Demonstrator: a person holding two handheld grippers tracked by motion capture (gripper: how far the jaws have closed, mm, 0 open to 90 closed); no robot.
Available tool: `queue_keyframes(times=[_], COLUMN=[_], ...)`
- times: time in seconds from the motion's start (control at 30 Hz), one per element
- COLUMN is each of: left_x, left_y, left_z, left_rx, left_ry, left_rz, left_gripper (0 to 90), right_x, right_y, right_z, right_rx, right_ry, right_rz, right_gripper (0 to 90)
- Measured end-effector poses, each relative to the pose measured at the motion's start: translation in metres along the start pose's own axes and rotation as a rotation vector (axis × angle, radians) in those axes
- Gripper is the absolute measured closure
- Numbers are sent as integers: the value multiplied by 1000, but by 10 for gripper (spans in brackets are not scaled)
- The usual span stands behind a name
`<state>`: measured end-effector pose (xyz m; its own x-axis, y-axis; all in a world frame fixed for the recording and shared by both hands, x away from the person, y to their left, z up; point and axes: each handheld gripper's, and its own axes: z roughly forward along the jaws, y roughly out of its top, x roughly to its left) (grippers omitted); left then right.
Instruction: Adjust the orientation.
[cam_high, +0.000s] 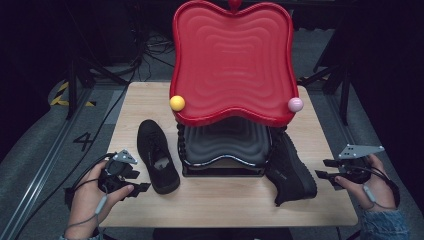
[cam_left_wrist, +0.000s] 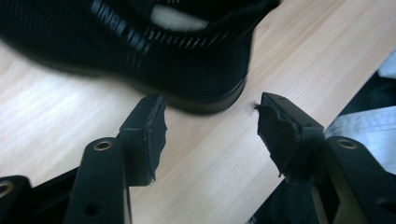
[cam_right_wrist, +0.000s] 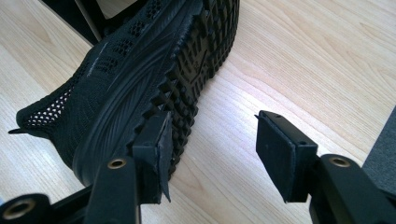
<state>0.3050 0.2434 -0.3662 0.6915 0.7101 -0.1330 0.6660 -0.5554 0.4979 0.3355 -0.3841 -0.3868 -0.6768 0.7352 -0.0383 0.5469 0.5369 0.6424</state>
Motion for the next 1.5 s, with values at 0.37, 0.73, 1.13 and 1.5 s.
queue_keyframes(times=[0.37, 0.73, 1.13, 1.5], left_x=[-3, -22, -25, -12], left_y=[12, 46, 81, 80], left_z=[-13, -13, 13, 54], left_rx=[39, 15, 98, 184], left_ry=[10, -16, -16, -49], left_rz=[34, 126, 145, 107], left_gripper=[568, 347, 401, 493], right_x=[1, 1, 3, 3], right_y=[-3, -3, -3, -5], right_z=[-4, -5, -1, 6], right_rx=[-7, -11, -11, -1], right_ry=[-8, -2, 23, 45], right_rz=[2, 14, 17, 21], right_gripper=[467, 465, 461, 456])
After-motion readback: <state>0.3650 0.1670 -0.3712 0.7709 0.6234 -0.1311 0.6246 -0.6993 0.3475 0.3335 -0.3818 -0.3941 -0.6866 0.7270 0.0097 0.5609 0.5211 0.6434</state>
